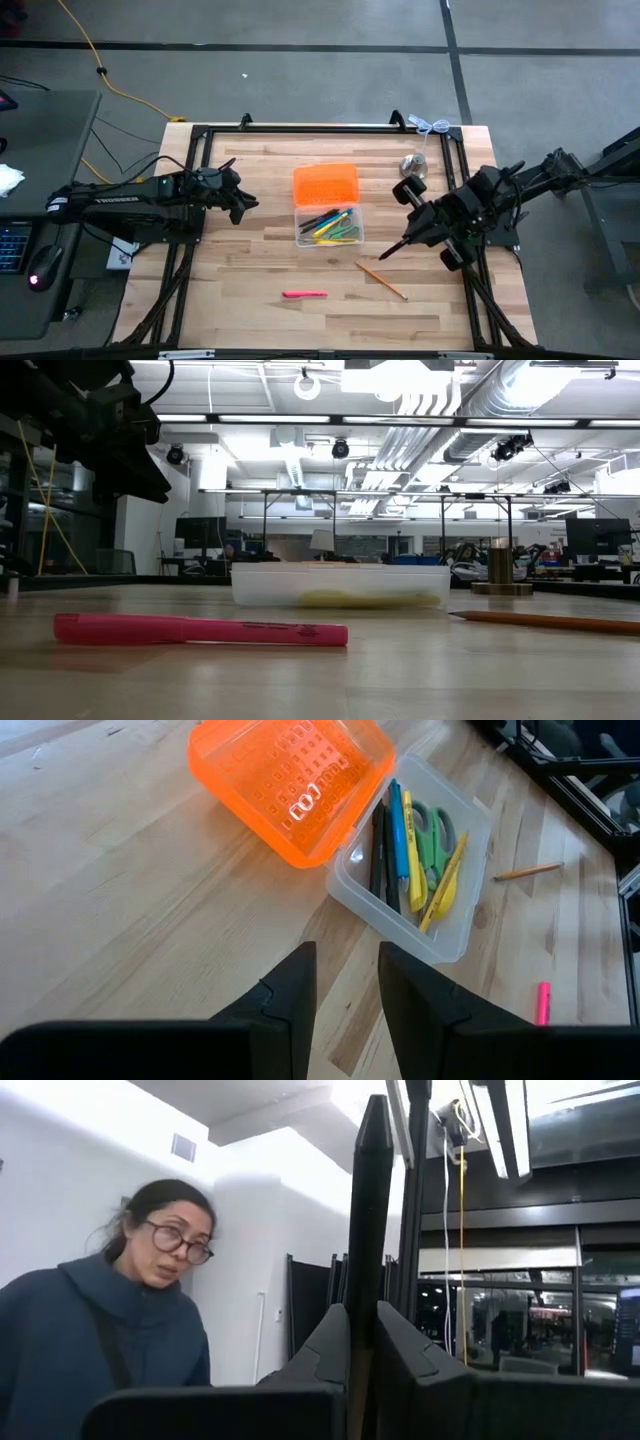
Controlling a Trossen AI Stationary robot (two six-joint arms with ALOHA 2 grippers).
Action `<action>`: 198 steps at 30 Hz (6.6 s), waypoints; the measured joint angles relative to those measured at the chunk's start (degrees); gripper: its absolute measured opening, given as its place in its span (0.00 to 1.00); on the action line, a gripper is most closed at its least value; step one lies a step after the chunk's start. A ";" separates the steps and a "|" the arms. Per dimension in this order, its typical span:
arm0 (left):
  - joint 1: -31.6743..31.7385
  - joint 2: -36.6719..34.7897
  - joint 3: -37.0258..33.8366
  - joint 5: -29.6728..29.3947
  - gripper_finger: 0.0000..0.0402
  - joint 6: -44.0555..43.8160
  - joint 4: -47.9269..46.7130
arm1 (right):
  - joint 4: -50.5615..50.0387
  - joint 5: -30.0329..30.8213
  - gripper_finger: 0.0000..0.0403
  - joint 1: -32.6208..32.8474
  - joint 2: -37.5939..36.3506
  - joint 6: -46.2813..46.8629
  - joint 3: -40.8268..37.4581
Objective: Pick & place school supplies into a supply box
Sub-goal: Put the black pen into the orange supply box
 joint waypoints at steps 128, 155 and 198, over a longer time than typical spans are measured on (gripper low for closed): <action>-0.01 -8.92 -12.78 1.54 0.35 3.12 24.63 | -46.62 40.05 0.02 -4.88 15.98 62.37 0.00; -0.01 -23.19 -12.83 0.11 0.35 2.84 11.80 | -42.45 26.02 0.02 -13.32 30.13 51.25 8.79; 0.01 -23.17 -12.83 -0.02 0.35 3.41 8.55 | -81.04 23.31 0.02 -16.37 45.64 3.33 34.25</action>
